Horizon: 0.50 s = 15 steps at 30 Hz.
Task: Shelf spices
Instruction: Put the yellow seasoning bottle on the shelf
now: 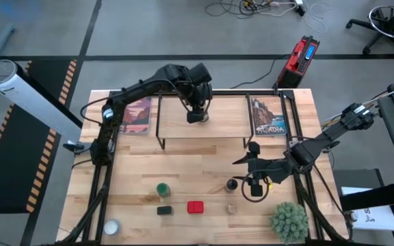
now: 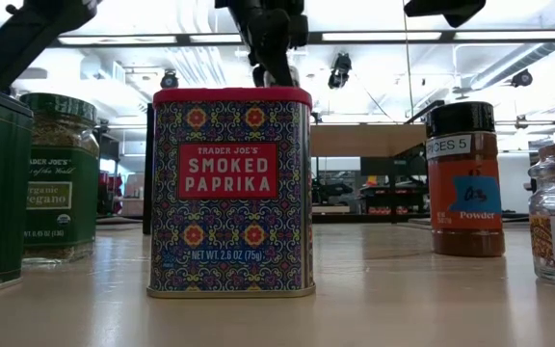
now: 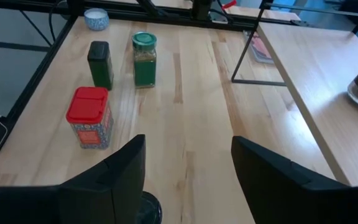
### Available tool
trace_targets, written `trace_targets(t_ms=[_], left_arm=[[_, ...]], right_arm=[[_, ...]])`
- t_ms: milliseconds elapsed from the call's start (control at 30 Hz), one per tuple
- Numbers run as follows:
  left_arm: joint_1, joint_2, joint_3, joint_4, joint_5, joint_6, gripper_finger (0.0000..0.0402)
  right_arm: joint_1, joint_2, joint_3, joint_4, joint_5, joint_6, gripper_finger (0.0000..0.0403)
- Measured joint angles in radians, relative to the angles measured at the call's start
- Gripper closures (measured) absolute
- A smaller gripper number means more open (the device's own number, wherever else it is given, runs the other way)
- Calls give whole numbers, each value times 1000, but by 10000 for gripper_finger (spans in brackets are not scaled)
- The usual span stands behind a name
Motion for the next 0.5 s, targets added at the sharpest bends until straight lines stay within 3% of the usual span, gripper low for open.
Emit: trace_targets(t_ms=[500], left_arm=[[-5, 0, -21, 40, -25, 31, 116]], right_arm=[[0, 0, 0, 4, 0, -5, 190]])
